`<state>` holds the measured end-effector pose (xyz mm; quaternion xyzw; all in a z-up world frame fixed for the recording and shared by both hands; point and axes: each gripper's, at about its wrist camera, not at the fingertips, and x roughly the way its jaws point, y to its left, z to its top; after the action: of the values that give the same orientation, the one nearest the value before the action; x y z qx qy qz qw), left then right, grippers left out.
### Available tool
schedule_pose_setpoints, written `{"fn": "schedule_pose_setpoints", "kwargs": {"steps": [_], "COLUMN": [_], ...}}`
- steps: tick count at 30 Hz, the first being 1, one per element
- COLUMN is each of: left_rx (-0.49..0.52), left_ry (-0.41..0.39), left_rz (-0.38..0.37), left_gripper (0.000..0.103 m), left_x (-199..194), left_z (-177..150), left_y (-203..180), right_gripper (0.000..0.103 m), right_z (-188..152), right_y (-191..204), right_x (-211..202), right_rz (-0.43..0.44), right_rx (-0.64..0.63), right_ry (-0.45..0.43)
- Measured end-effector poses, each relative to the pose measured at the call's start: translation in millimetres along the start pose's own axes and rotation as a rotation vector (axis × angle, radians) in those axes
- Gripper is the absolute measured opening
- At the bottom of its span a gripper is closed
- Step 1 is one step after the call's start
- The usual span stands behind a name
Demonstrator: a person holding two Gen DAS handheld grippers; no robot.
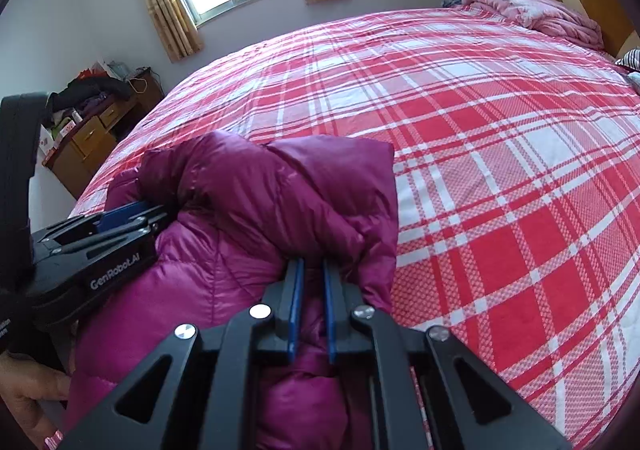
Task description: Fold large clothes
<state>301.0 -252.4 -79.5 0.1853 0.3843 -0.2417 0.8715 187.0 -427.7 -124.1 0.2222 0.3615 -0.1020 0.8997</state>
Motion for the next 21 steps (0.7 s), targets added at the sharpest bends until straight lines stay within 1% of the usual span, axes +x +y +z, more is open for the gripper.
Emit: {"fn": "schedule_pose_setpoints", "kwargs": {"steps": [1,3,4,5,6,8,9,12,14,16,19,21], "left_rx": [-0.016,-0.101,-0.143,-0.183,-0.208,-0.229,-0.236,-0.253,-0.270,-0.277,-0.274,-0.267], "left_ry": [-0.003,-0.022,-0.026,-0.028,-0.039,-0.063,-0.070,-0.075,-0.061,-0.031,0.007,0.001], "left_rz": [-0.012,-0.052,-0.067,-0.079,-0.088,-0.102,-0.098,-0.049,-0.034,-0.016,0.007,-0.001], "left_gripper": [0.043,0.047,0.055,0.059,0.060,0.060,0.060,0.060,0.060,0.060,0.060,0.060], "left_x": [-11,-35,-45,-55,-64,-76,-79,-73,-58,-37,-7,5], "left_z": [-3,-11,-15,-21,-26,-32,-32,-25,-18,-10,-5,-7], "left_y": [5,26,37,51,64,82,90,100,100,95,82,74], "right_gripper": [0.011,0.012,0.012,0.012,0.012,0.014,0.014,0.014,0.015,0.015,0.015,0.015], "right_z": [0,1,2,5,11,26,33,61,73,79,73,65], "right_y": [-6,-16,-20,-20,-18,-5,3,34,50,61,58,48], "right_x": [-1,-4,-7,-11,-20,-42,-50,-57,-42,-13,32,51], "right_rz": [0.035,0.102,0.124,0.129,0.131,0.132,0.133,0.122,0.117,0.110,0.075,0.078], "right_rx": [0.025,0.082,0.096,0.085,0.056,-0.034,-0.078,-0.202,-0.264,-0.295,-0.266,-0.240], "right_ry": [0.002,0.011,0.030,0.045,0.040,-0.015,-0.033,-0.051,-0.016,0.035,0.111,0.131]}}
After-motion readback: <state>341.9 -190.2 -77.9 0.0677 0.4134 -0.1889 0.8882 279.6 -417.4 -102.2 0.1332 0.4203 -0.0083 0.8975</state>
